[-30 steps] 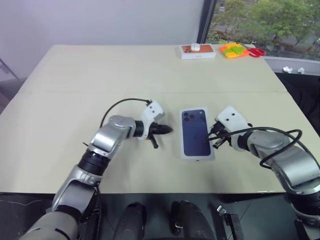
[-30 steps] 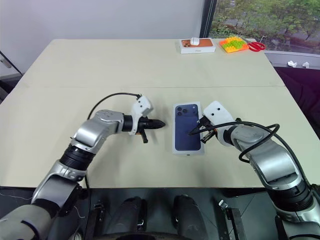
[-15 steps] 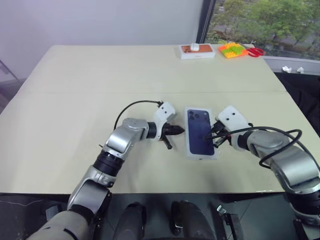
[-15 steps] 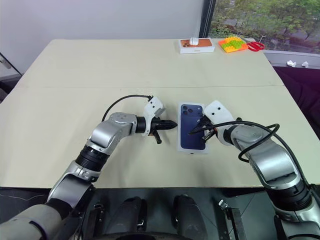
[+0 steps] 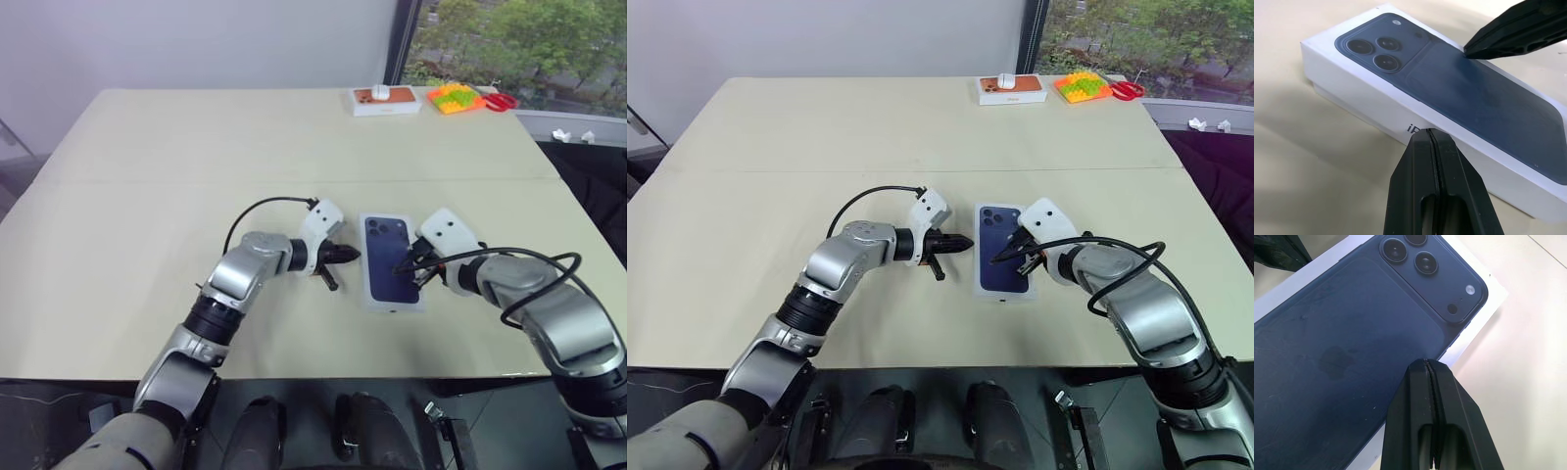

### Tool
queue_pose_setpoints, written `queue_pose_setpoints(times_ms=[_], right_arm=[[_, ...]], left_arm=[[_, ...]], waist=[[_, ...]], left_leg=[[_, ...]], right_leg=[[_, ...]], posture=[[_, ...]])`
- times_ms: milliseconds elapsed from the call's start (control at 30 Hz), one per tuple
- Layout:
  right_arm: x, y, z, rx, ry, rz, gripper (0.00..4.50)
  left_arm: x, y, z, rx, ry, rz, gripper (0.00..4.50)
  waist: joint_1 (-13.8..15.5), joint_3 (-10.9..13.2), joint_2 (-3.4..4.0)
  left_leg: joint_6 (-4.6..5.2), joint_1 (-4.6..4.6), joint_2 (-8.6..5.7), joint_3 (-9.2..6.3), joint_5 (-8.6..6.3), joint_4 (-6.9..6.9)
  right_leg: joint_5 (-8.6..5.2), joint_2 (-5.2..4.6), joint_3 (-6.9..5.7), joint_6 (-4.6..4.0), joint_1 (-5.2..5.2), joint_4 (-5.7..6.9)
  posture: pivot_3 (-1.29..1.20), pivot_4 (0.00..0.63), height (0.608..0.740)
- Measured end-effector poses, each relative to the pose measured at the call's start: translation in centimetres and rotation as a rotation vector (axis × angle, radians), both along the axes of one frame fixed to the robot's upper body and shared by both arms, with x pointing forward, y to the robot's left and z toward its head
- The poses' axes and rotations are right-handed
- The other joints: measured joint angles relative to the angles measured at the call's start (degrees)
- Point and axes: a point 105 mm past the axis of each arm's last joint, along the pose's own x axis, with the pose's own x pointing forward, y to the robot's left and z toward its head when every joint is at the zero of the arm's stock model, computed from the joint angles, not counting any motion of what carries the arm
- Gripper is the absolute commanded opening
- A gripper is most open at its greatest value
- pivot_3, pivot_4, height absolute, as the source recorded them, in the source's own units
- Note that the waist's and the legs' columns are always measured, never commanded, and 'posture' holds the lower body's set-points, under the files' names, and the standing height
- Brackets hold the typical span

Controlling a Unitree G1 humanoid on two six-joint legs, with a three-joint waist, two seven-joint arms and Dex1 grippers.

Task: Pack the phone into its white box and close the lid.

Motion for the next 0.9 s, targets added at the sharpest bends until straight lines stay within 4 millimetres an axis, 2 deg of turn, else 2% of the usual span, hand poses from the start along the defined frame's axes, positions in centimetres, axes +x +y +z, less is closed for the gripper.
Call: queue_pose_setpoints(times_ms=[100,200,333,400,467,533,733,833,900], right_arm=[[0.1,0.2,-0.2,0.005,0.002,0.002,0.04],[0.1,0.4,-0.3,0.003,0.001,0.001,0.04],[0.1,0.1,0.0,0.019,0.001,-0.008,0.04],[-0.2,-0.1,0.8,0.033,-0.016,-0.005,0.04],[-0.7,-0.1,1.9,0.044,-0.038,0.018,0.04],[-1.4,-0.1,2.2,0.054,-0.035,0.042,0.04],[-5.0,1.0,-0.1,0.074,0.094,0.146,0.04],[-5.7,0.9,-0.7,0.066,0.123,0.143,0.04],[-5.9,0.8,-1.0,0.065,0.137,0.128,0.04]], left_arm=[[0.3,0.3,-0.6,0.012,0.016,0.025,0.0],[0.7,0.8,-0.1,-0.019,0.018,0.049,0.0],[2.9,2.8,2.8,-0.136,-0.005,0.131,0.0],[3.6,2.9,4.7,-0.153,-0.067,0.123,0.0],[4.1,2.5,5.7,-0.147,-0.114,0.097,0.0],[4.3,1.4,5.5,-0.109,-0.134,0.057,0.0],[3.8,-3.1,2.9,0.036,-0.124,-0.086,0.0],[3.8,-4.8,2.7,0.088,-0.133,-0.108,0.0],[4.0,-5.0,1.9,0.168,-0.159,-0.113,0.0]], waist=[[-0.08,0.0,0.0],[-0.13,0.0,0.0],[-0.02,0.0,0.0],[0.15,0.0,0.0],[0.26,0.0,0.0],[0.34,-0.01,-0.01],[0.13,0.0,-0.03],[-0.16,0.01,-0.04],[-0.25,0.0,-0.03]], left_leg=[[0.0,0.01,0.0,0.0,0.0,0.0],[0.0,0.02,0.02,0.0,0.0,0.0],[0.0,0.02,0.0,0.0,0.0,0.0],[0.0,-0.02,-0.03,-0.01,0.0,0.0],[0.0,-0.04,-0.09,-0.02,0.0,0.0],[0.0,-0.05,-0.15,-0.01,0.0,0.0],[0.03,-0.08,-0.18,-0.01,-0.02,0.0],[0.03,-0.01,-0.15,0.01,-0.02,0.0],[0.03,0.05,-0.12,-0.01,-0.02,-0.01]], right_leg=[[0.0,0.02,0.0,0.0,0.0,0.01],[0.0,0.04,0.0,0.0,0.0,0.02],[0.0,0.04,-0.02,0.0,0.0,0.03],[0.0,0.01,-0.04,0.0,0.0,0.01],[0.0,-0.02,-0.05,0.01,0.01,-0.07],[0.0,-0.05,-0.07,0.01,0.06,-0.17],[0.0,-0.03,-0.06,0.02,0.07,-0.21],[0.0,0.04,-0.04,0.02,0.07,-0.18],[-0.01,0.11,-0.04,0.01,0.06,-0.11]], posture=[[0.0,0.15,0.74],[0.0,0.15,0.74],[0.0,0.15,0.74],[0.0,0.15,0.74],[0.0,0.15,0.74],[0.0,0.15,0.74],[0.0,0.15,0.74],[0.0,0.15,0.74],[0.0,0.15,0.74]])
